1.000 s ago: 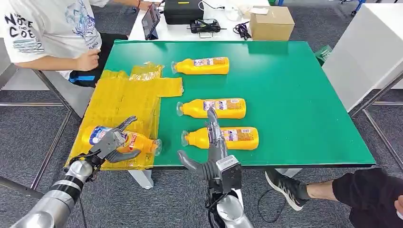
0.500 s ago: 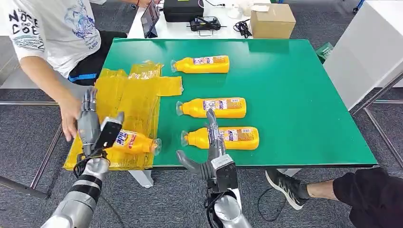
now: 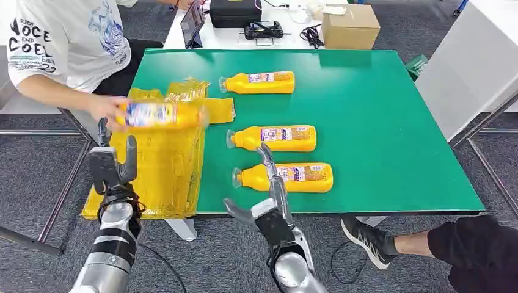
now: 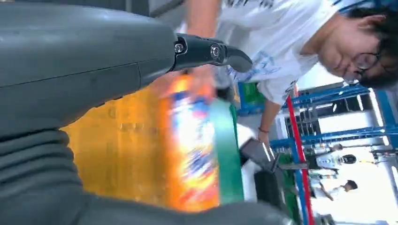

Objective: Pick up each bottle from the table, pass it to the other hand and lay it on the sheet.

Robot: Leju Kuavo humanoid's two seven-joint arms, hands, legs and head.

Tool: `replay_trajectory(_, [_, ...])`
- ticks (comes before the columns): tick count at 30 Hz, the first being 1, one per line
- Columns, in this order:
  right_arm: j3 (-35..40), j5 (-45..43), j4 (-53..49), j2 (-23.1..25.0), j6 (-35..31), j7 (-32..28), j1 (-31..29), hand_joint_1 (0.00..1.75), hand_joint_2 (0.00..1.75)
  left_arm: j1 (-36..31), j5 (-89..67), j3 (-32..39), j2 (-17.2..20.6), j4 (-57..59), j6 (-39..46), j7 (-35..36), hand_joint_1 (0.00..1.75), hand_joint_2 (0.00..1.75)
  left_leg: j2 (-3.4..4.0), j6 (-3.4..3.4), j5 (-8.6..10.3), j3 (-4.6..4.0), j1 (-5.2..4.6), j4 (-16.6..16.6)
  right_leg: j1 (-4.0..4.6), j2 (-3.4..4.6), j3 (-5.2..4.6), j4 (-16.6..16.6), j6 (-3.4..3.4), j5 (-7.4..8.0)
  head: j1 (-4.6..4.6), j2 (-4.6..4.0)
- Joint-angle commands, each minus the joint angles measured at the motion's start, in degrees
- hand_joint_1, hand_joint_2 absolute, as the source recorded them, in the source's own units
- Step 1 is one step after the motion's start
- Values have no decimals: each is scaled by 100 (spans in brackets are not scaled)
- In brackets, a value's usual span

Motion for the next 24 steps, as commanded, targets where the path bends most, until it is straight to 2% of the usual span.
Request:
replay_trajectory(1, [-942,1268,654,-1149,518,931,-798,0,175,686,589,292,-75,-640,-717,252,0,175,12,1,-6,38,1,-15,2,10,41,-23,-5,1,0,0])
replay_trajectory(5, [-1019,1488,1203,-1633,1306,1507,-1527,0,175,1252,500,68,-50,-929,-1072,381,0,175,13,-1,-6,19,-4,-6,-4,12,20,-11,-3,0,0,0])
replay_trajectory(9, [-908,1452,1730,-1696,1738,1563,-1907,0,175,1318,340,-76,6,-818,-1223,402,0,175,17,-2,-9,18,-6,-1,-7,16,18,-7,-4,0,0,0])
replay_trajectory(12, [-810,1457,2036,-1647,1799,1573,-2062,0,175,1288,251,-125,-16,-646,-1251,396,0,175,15,-4,-7,21,-4,-4,-4,14,22,-10,-8,1,0,0])
replay_trajectory(24, [-801,1449,2043,-1629,1786,1571,-2049,0,175,1270,248,-121,-16,-646,-1253,396,0,175,7,-2,-6,9,-4,-1,-4,6,9,-3,-4,-2,-2,0])
